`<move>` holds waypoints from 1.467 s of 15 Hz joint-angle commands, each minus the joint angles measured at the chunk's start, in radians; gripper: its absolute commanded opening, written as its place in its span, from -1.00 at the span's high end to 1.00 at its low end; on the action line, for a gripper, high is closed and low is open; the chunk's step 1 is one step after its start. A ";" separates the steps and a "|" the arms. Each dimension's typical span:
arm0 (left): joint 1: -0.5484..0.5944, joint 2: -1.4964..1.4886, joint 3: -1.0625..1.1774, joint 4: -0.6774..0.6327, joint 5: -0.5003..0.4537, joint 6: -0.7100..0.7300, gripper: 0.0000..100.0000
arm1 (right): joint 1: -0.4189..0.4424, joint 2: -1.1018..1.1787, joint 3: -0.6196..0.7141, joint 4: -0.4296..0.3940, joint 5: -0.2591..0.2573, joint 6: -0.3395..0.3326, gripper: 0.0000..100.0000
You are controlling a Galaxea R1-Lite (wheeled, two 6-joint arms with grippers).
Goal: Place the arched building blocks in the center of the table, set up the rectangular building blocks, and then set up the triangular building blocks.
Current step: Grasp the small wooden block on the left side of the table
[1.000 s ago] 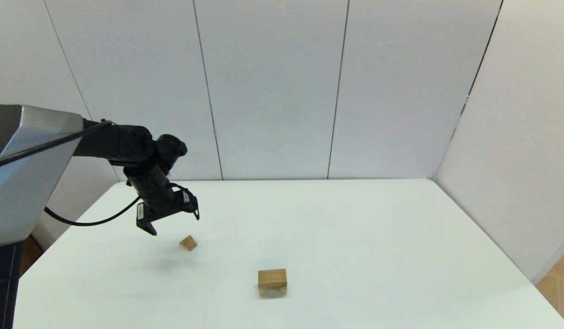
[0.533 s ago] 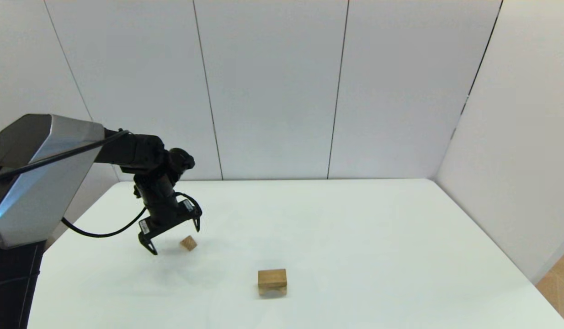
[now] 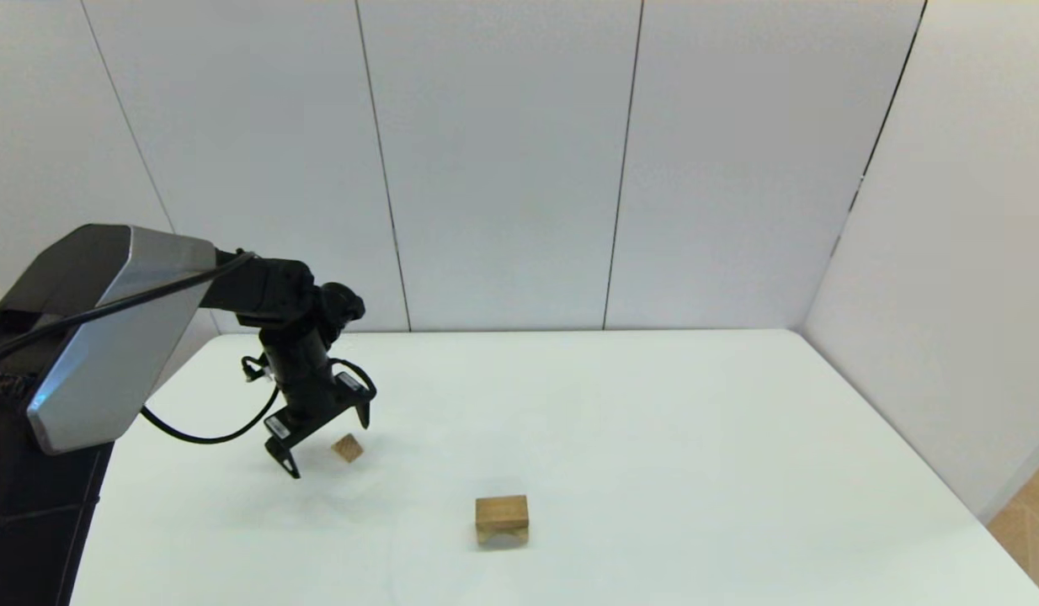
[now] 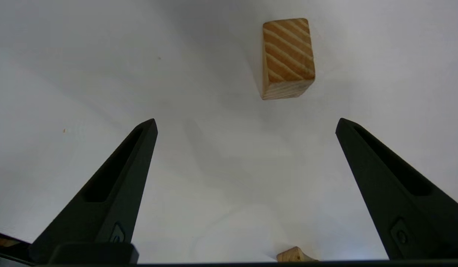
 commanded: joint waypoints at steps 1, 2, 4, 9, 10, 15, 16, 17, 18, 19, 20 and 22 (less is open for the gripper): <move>0.000 0.028 -0.018 0.003 0.000 -0.019 -1.00 | 0.000 0.000 0.000 -0.001 0.000 0.000 -1.00; 0.000 0.034 -0.025 0.003 0.000 -0.019 -1.00 | 0.000 0.001 0.000 -0.001 0.000 0.000 -1.00; 0.002 0.050 -0.032 0.003 0.001 -0.020 -1.00 | 0.000 0.001 0.000 -0.001 0.000 0.000 -1.00; 0.002 0.091 -0.095 0.000 0.004 -0.092 -1.00 | 0.000 0.001 0.000 -0.001 0.000 0.000 -1.00; 0.002 0.093 -0.097 0.000 0.006 -0.092 -1.00 | 0.000 0.001 0.000 -0.001 0.000 0.000 -1.00; 0.006 0.116 -0.110 0.003 0.046 -0.103 -1.00 | 0.000 0.000 0.000 -0.001 0.000 0.000 -1.00; 0.006 0.119 -0.112 0.003 0.046 -0.105 -1.00 | 0.000 0.000 0.000 -0.001 0.000 0.000 -1.00; 0.006 0.122 -0.115 0.006 0.046 -0.105 -1.00 | 0.000 0.000 0.000 -0.001 0.000 0.000 -1.00; 0.006 0.122 -0.117 0.006 0.046 -0.105 -1.00 | 0.000 0.001 0.000 -0.001 0.000 0.000 -1.00; 0.006 0.120 -0.117 0.006 0.046 -0.106 -1.00 | 0.000 0.001 0.000 -0.001 0.000 0.000 -1.00; 0.006 0.122 -0.118 0.006 0.046 -0.106 -1.00 | 0.000 0.000 0.000 -0.001 0.000 0.000 -1.00; 0.006 0.123 -0.118 0.007 0.044 -0.105 -1.00 | 0.000 0.000 0.000 -0.001 0.000 0.000 -1.00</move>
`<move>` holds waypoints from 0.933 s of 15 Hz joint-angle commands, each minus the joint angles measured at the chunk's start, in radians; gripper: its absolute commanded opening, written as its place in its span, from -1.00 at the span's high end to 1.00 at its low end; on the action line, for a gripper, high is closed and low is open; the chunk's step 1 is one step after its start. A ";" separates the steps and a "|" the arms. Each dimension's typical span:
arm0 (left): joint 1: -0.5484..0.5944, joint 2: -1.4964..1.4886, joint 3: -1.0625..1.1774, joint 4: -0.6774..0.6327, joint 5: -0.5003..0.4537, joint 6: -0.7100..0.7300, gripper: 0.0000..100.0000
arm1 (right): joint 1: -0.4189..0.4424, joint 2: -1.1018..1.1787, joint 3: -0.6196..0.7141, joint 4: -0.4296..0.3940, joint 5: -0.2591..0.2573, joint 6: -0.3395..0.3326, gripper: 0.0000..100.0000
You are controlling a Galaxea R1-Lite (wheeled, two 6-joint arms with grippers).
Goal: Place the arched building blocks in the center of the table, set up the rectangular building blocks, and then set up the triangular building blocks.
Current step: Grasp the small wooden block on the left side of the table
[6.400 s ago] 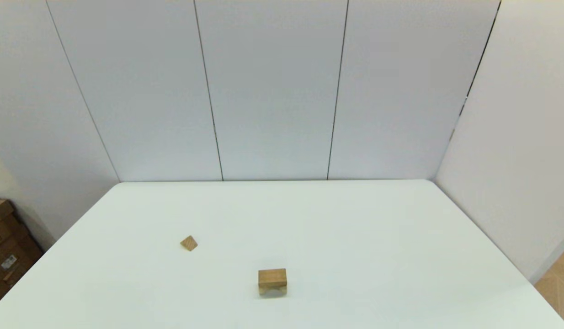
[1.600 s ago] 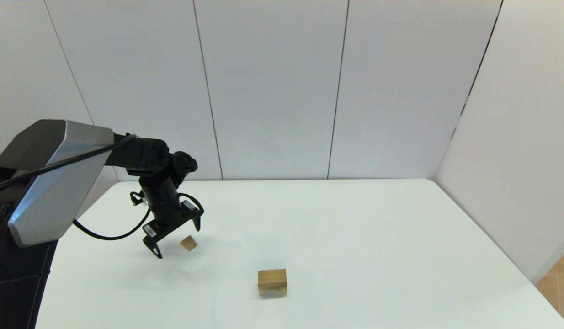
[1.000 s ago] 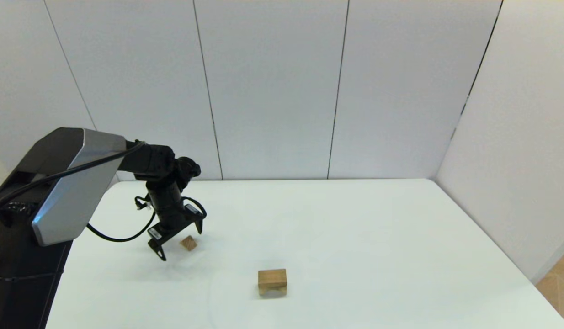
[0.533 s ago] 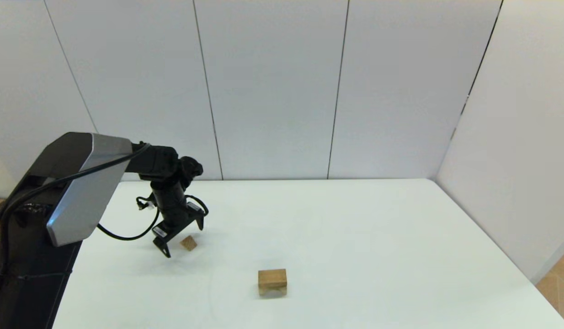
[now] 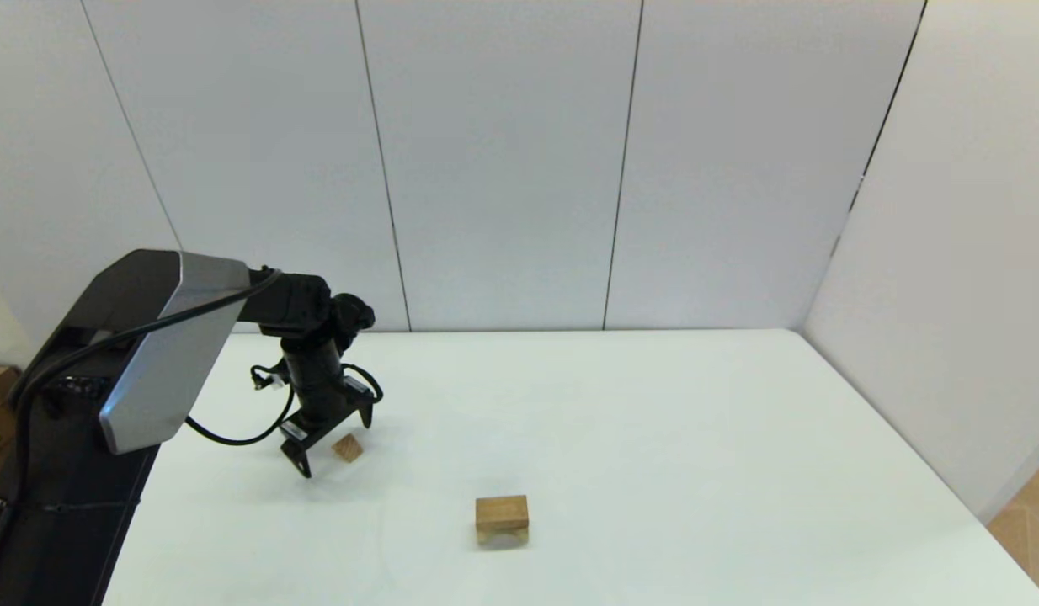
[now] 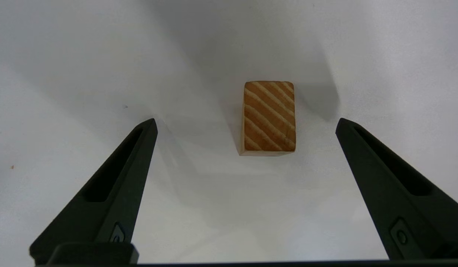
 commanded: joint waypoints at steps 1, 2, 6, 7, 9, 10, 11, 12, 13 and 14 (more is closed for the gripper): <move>0.000 0.002 -0.001 0.007 0.000 -0.004 -1.00 | 0.000 0.001 0.000 0.000 0.000 0.000 -1.00; 0.000 0.002 -0.001 0.007 0.000 -0.004 -1.00 | 0.000 0.000 0.000 0.000 0.000 0.000 -1.00; 0.000 0.002 -0.001 0.007 0.000 -0.006 -1.00 | 0.000 0.000 0.000 0.000 0.000 0.000 -1.00; 0.000 0.002 -0.001 0.007 0.000 -0.006 1.00 | 0.000 0.001 0.000 0.000 0.000 0.000 -1.00; 0.000 0.002 -0.001 0.008 0.000 -0.004 1.00 | 0.000 0.001 0.000 0.000 0.000 0.000 -1.00; 0.000 0.002 -0.001 0.007 0.000 -0.004 1.00 | 0.000 0.001 0.000 0.000 0.000 0.000 -1.00; 0.000 0.003 -0.001 0.007 0.000 -0.003 1.00 | 0.000 0.000 0.000 0.000 0.000 0.000 -1.00; 0.000 0.003 -0.001 0.007 0.000 -0.003 1.00 | 0.000 0.000 0.000 0.000 0.000 0.000 -1.00; 0.000 0.005 -0.001 0.007 0.000 -0.003 1.00 | 0.000 0.000 0.000 0.000 0.000 0.000 -1.00; 0.000 0.006 -0.001 0.007 0.000 -0.004 1.00 | 0.000 0.001 0.000 0.000 0.002 0.000 -1.00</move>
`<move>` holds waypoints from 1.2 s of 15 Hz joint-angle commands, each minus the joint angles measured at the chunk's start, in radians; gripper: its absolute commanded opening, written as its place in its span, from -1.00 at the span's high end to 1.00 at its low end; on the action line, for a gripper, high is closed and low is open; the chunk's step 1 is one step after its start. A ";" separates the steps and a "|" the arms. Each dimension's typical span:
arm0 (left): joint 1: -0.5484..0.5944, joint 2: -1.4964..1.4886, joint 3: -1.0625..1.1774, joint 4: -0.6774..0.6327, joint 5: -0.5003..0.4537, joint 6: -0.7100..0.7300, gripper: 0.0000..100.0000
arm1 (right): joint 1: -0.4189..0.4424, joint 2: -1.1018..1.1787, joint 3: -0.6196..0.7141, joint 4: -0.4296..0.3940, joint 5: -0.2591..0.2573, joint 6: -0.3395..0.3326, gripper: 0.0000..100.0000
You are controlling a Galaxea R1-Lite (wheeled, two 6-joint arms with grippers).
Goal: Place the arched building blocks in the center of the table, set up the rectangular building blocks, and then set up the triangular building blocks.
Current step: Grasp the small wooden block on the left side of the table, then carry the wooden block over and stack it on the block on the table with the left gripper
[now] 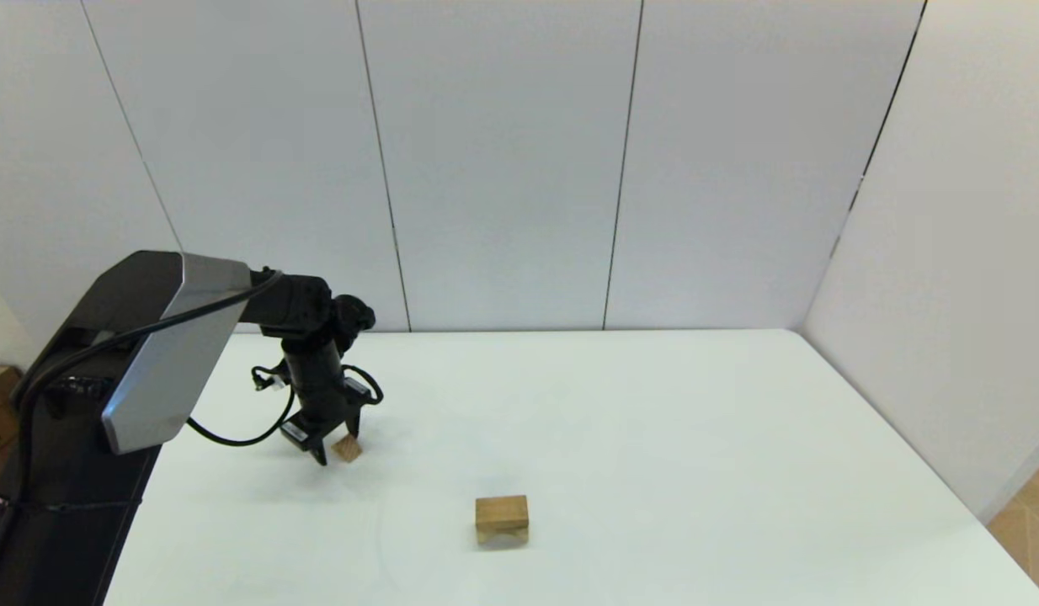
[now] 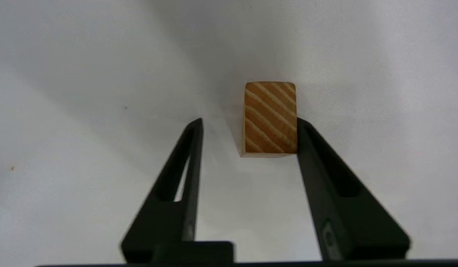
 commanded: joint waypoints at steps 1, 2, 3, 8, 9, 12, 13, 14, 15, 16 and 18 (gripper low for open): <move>0.000 0.000 0.000 0.007 0.001 -0.008 1.00 | 0.000 0.001 0.000 0.000 0.000 0.000 -1.00; 0.000 -0.001 0.000 0.007 0.001 -0.010 1.00 | 0.000 0.001 0.000 0.000 0.000 0.000 -1.00; 0.000 -0.003 0.000 0.010 -0.001 -0.010 1.00 | 0.000 0.001 0.000 0.000 0.000 0.000 -1.00; -0.003 -0.064 0.000 0.030 -0.002 0.012 1.00 | 0.000 0.001 0.000 0.000 0.000 0.000 -1.00; -0.005 -0.101 0.002 0.028 -0.001 0.052 1.00 | 0.000 0.001 0.000 0.000 0.000 0.000 -1.00; -0.005 -0.202 0.029 0.050 -0.001 0.346 1.00 | 0.000 0.000 0.000 0.000 0.000 0.000 -1.00; -0.005 -0.233 0.049 0.061 0.001 0.449 1.00 | 0.000 0.000 0.000 0.000 0.000 0.000 -1.00; -0.006 -0.266 0.074 0.062 0.002 0.558 1.00 | 0.000 0.000 0.000 0.000 0.000 0.000 -1.00; -0.009 -0.296 0.100 0.062 0.002 0.661 1.00 | 0.000 0.000 0.000 0.000 0.000 0.000 -1.00; -0.015 -0.329 0.126 0.062 0.002 0.779 1.00 | 0.000 0.000 0.000 0.000 0.000 0.000 -1.00; -0.047 -0.384 0.177 0.062 0.002 1.038 1.00 | 0.000 0.000 0.000 0.000 0.000 0.000 -1.00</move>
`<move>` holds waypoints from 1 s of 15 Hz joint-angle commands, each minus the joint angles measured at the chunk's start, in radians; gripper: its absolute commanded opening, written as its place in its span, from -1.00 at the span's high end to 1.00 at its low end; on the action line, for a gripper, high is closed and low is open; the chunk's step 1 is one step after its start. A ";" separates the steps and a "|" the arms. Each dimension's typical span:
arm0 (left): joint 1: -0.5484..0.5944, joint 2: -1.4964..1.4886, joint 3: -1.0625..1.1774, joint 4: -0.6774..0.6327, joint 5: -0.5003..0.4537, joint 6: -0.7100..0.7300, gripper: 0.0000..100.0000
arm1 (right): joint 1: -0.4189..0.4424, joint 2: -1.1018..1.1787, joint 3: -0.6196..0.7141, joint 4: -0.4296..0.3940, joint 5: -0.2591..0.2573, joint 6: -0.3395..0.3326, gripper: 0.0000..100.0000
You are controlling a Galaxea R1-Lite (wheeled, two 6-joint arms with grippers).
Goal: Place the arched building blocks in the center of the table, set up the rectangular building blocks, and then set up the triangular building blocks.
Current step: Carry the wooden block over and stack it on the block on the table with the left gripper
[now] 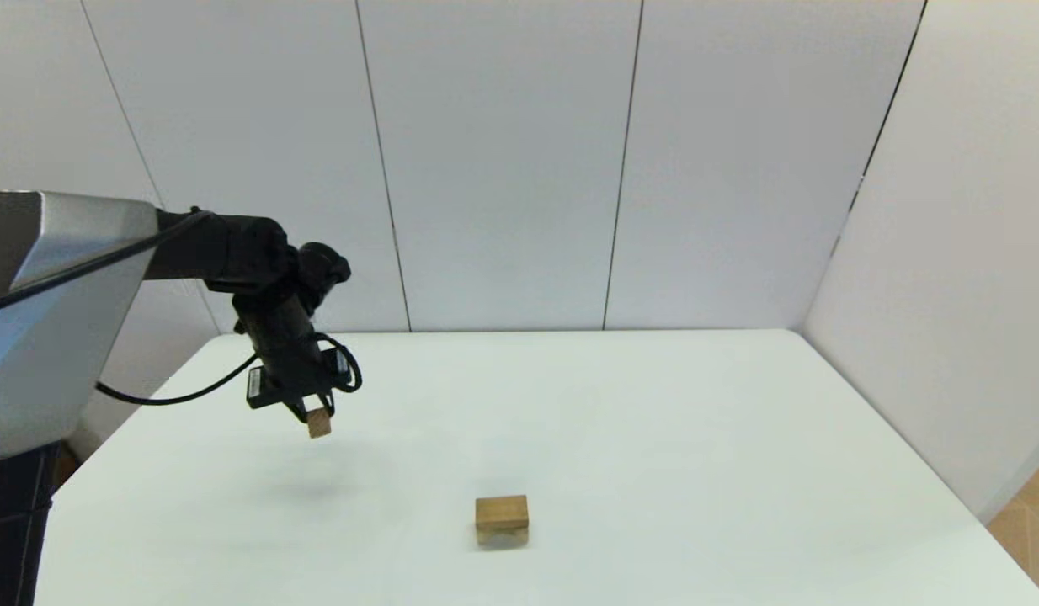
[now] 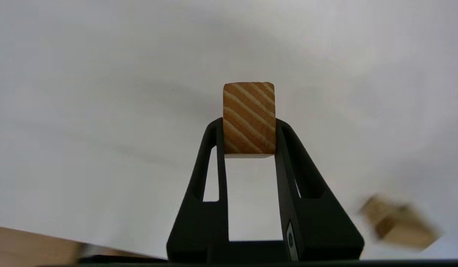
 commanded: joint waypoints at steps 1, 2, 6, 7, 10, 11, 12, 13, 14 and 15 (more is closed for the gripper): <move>-0.060 -0.138 0.086 0.012 -0.001 0.461 1.00 | 0.000 0.001 0.000 0.000 0.000 0.000 -1.00; -0.084 -0.148 0.086 0.025 0.001 0.523 1.00 | 0.000 0.000 0.000 0.000 0.000 0.000 -1.00; -0.184 -0.164 0.069 0.039 0.006 0.799 1.00 | 0.000 0.001 0.000 0.000 0.000 0.000 -1.00; -0.204 -0.162 0.060 0.045 0.013 0.871 1.00 | 0.000 0.001 0.000 0.000 0.000 0.000 -1.00; -0.239 -0.158 0.034 0.054 0.016 1.113 1.00 | 0.000 0.001 0.000 0.000 0.000 0.000 -1.00; -0.256 -0.156 0.023 0.054 0.015 1.185 1.00 | 0.000 0.001 0.000 0.000 0.000 0.000 -1.00; -0.284 -0.152 0.011 0.054 0.012 1.242 1.00 | 0.000 0.001 0.000 0.000 0.000 0.000 -1.00; -0.307 -0.148 0.002 0.054 0.009 1.262 1.00 | 0.000 0.001 0.000 0.000 0.000 0.000 -1.00; -0.334 -0.142 -0.009 0.054 0.009 1.274 1.00 | 0.000 0.000 0.000 0.000 0.000 0.000 -1.00; -0.363 -0.132 -0.020 0.054 0.006 1.285 1.00 | 0.000 0.000 0.000 0.000 0.000 0.000 -1.00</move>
